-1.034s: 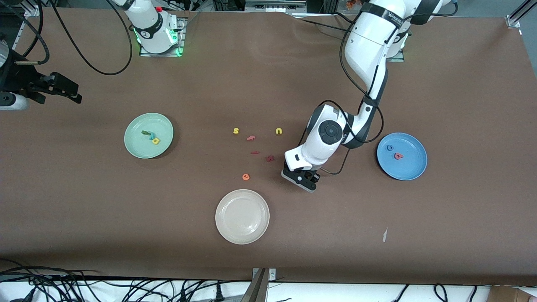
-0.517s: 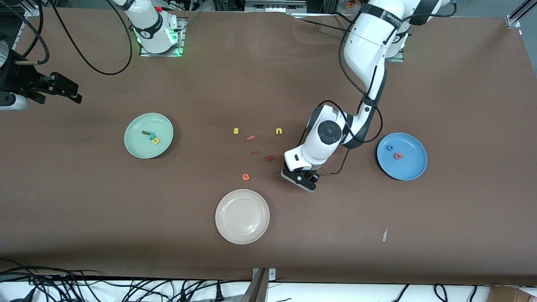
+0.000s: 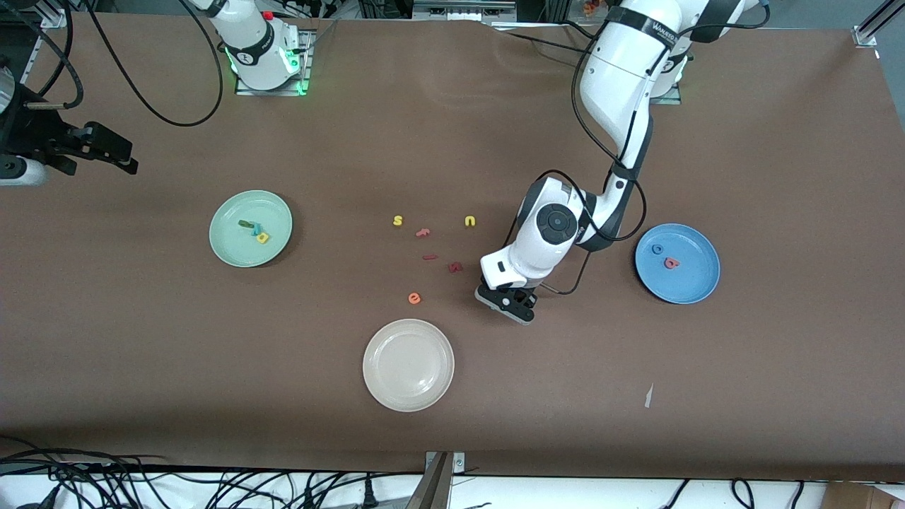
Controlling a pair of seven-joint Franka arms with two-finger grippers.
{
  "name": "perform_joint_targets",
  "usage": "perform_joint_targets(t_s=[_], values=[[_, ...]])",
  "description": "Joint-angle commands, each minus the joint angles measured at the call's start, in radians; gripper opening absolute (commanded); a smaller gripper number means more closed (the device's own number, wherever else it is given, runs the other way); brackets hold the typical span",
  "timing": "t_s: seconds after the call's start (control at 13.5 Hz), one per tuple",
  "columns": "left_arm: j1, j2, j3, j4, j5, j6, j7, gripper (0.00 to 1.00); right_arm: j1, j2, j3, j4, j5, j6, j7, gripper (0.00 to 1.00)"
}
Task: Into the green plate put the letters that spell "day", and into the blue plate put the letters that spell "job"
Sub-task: 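Carry the cyan letter to the blue plate and open the left gripper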
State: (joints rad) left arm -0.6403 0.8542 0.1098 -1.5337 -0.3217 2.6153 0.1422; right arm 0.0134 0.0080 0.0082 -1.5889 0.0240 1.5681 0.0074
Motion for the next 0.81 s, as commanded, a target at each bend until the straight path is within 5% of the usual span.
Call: perform_joint_targets(t_s=[0.0,0.37,0.74], values=[[0.023,-0.09,0.025,-0.044,-0.014,-0.044,0.025,0.01,-0.006,-0.014,0.006,-0.019,-0.01,0.012,0.017,1.0],[0.301,-0.37,0.004,-0.254,-0.011,-0.28,0.253,0.02,-0.006,-0.014,0.006,-0.02,-0.01,0.01,0.017,1.0],[0.482,-0.538,0.002,-0.514,0.07,-0.287,0.416,0.02,-0.006,-0.014,0.004,-0.02,-0.01,0.01,0.017,1.0]])
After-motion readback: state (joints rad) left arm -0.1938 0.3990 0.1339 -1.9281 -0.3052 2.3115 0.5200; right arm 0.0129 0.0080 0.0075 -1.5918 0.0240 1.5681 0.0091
